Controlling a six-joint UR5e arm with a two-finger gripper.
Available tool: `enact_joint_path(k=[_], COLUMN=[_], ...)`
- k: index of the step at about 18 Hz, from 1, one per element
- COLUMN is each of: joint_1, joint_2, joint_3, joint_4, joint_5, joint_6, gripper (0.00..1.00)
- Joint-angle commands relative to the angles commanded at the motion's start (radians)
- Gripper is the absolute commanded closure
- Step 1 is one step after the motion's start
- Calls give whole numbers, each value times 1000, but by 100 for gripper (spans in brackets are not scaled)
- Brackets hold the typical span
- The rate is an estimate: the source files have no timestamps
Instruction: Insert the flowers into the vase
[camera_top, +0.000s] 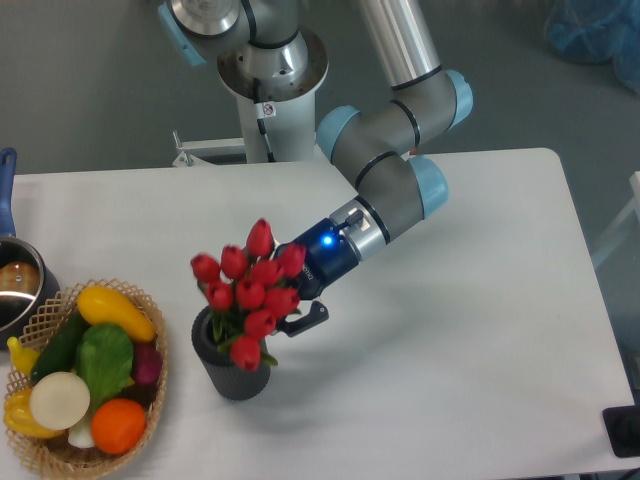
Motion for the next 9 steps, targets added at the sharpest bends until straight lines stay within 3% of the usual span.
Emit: enact_joint_path(k=[4,9], joint_1=[-2,5], joint_2=[0,8], joint_3=[3,6], joint_4=[0,-2], joint_5=[-2,0], joint_6=[2,-2], gripper=[1,0])
